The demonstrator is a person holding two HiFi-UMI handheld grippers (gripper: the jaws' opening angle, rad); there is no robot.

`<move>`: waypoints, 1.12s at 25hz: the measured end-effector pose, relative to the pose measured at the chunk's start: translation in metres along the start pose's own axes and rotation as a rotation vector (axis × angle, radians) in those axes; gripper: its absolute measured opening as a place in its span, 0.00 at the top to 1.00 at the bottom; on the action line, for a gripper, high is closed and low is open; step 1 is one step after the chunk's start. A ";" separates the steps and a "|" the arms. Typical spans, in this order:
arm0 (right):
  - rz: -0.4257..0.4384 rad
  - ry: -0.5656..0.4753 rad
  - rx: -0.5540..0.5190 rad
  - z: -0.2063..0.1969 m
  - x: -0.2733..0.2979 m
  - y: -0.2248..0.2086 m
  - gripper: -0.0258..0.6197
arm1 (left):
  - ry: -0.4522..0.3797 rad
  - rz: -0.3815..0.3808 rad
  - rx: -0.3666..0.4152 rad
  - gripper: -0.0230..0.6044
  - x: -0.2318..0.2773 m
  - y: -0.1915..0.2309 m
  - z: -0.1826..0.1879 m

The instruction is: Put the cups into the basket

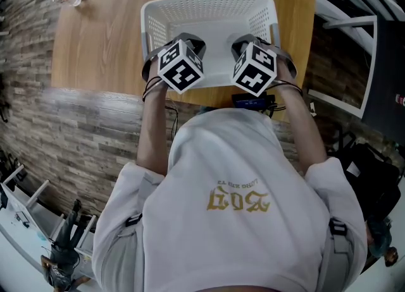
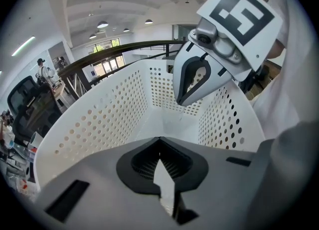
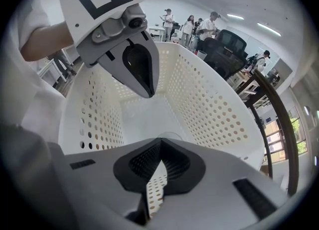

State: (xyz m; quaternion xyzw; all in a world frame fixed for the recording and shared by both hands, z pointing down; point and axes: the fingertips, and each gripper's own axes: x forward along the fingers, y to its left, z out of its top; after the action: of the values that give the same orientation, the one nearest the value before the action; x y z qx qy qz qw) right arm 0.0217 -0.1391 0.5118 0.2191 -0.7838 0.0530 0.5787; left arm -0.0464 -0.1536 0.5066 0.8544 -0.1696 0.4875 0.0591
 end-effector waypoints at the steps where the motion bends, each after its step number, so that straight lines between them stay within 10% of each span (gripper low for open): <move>1: -0.003 -0.004 0.002 0.001 -0.001 -0.001 0.94 | -0.009 0.006 -0.011 0.95 -0.001 0.002 0.001; 11: -0.071 -0.129 0.078 0.013 -0.015 -0.015 0.94 | -0.119 0.148 -0.128 0.95 -0.024 0.027 0.017; 18: -0.154 -0.226 0.125 0.021 -0.029 -0.026 0.94 | -0.345 0.220 -0.307 0.95 -0.052 0.043 0.035; 28: -0.191 -0.317 0.173 0.026 -0.043 -0.030 0.94 | -0.449 0.259 -0.354 0.95 -0.070 0.046 0.042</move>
State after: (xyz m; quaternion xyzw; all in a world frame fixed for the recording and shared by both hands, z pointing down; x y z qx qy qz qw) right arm 0.0212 -0.1627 0.4582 0.3468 -0.8334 0.0298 0.4293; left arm -0.0607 -0.1915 0.4225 0.8885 -0.3680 0.2531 0.1054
